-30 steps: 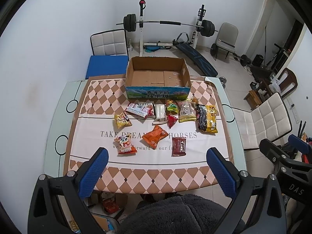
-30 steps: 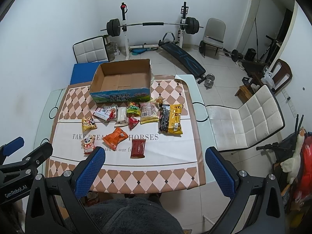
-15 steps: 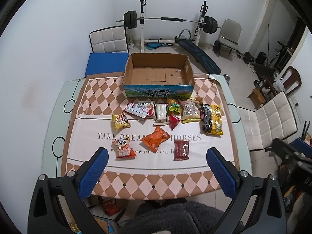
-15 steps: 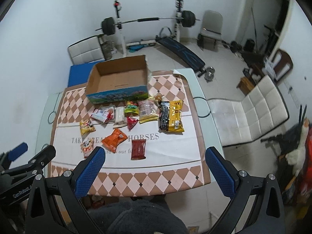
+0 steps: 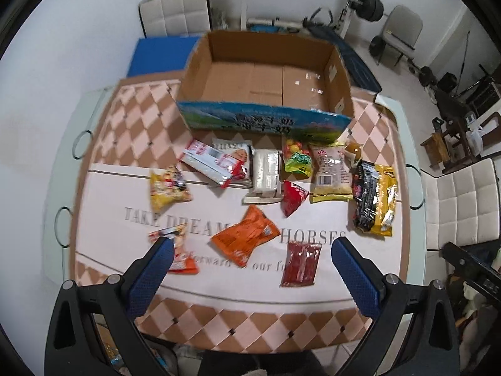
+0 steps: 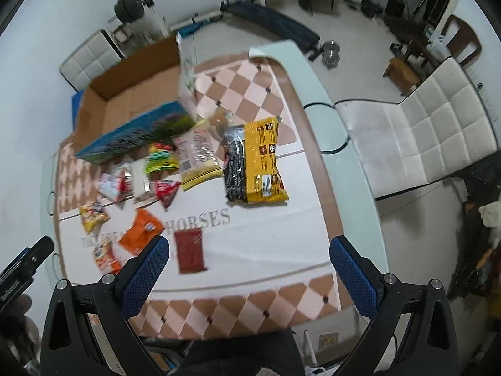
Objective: Organize snacks
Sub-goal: 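Grasp the yellow-black noodle bag with the right gripper while the left grasps the clear bread bag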
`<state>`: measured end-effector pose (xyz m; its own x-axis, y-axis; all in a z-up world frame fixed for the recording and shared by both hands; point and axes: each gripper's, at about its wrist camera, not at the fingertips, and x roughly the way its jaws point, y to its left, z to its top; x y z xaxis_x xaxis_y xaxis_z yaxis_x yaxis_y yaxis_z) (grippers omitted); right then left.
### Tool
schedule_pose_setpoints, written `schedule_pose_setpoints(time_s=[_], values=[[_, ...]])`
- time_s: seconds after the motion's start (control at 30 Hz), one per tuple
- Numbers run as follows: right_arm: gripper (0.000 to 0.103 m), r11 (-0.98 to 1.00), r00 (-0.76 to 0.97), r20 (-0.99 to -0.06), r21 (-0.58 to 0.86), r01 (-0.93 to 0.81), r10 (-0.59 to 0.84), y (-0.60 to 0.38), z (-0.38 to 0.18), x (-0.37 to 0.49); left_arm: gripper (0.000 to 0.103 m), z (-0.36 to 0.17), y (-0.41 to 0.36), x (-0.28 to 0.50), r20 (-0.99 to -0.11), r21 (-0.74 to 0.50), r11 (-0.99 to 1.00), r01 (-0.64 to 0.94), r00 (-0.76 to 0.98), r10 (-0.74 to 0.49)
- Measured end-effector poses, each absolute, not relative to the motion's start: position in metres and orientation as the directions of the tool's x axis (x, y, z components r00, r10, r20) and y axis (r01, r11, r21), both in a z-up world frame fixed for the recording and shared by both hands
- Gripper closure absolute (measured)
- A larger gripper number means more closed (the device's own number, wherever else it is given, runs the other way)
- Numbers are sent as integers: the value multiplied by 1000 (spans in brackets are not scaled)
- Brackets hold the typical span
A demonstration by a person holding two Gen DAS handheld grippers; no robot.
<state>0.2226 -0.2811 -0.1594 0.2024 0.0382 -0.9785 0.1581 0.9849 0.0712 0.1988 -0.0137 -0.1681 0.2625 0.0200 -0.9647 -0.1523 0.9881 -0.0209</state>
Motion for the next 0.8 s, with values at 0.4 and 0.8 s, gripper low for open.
schedule_pose_setpoints(time_s=[0.4,0.8], values=[[0,982,10,-997,74,171,73,-293,-325,340,6,-280,-65,301,-994,-103,982,-157,62,-94],[15,976,-114,-982,132,172,153,-292,-412,365,23,-334,-121,364,-992,-115,985,-127,-29,-120]])
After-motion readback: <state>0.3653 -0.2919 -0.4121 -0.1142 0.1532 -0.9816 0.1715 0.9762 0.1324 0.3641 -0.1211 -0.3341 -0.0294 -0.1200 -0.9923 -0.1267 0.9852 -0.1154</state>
